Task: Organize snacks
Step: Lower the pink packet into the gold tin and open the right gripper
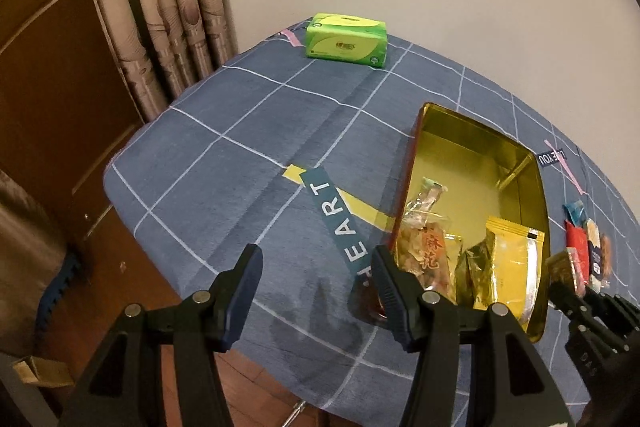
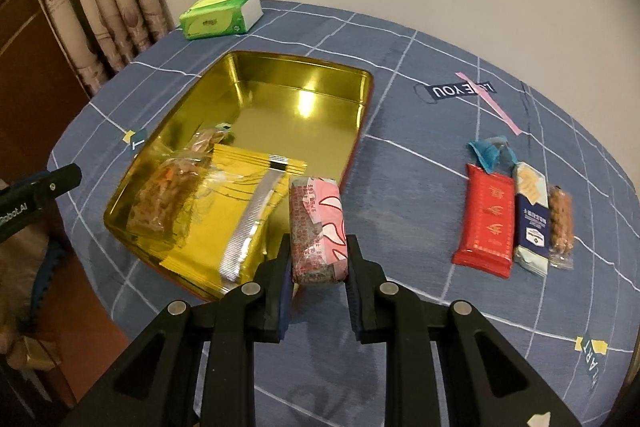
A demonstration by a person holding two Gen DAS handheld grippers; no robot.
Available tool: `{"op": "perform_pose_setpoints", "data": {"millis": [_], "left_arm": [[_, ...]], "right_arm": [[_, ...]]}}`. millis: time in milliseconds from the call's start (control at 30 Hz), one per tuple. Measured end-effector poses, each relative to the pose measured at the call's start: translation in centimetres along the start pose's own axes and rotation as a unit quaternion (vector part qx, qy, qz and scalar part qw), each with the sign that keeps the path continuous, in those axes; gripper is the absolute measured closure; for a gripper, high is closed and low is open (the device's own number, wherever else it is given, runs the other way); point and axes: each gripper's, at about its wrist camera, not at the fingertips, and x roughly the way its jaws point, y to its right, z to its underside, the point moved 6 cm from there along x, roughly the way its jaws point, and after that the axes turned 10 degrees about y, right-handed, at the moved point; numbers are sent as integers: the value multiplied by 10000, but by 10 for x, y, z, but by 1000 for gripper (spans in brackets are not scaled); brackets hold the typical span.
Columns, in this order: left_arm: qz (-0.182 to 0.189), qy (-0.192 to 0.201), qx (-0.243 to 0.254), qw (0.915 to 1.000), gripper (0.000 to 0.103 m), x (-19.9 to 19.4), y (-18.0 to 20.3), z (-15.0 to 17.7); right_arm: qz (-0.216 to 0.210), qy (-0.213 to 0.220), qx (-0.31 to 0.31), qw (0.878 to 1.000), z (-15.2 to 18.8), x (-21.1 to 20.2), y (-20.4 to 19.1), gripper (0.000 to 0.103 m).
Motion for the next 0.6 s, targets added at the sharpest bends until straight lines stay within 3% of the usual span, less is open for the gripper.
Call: {"op": "perform_pose_setpoints", "data": {"millis": [333, 600], "left_arm": [[43, -66, -133, 9999, 45, 3, -4, 0], [53, -85, -103, 9999, 45, 4, -2, 1]], "right_arm": [[-75, -84, -145, 9998, -1, 14, -25, 82], [-95, -203, 2, 9997, 4, 22, -20, 81]]}}
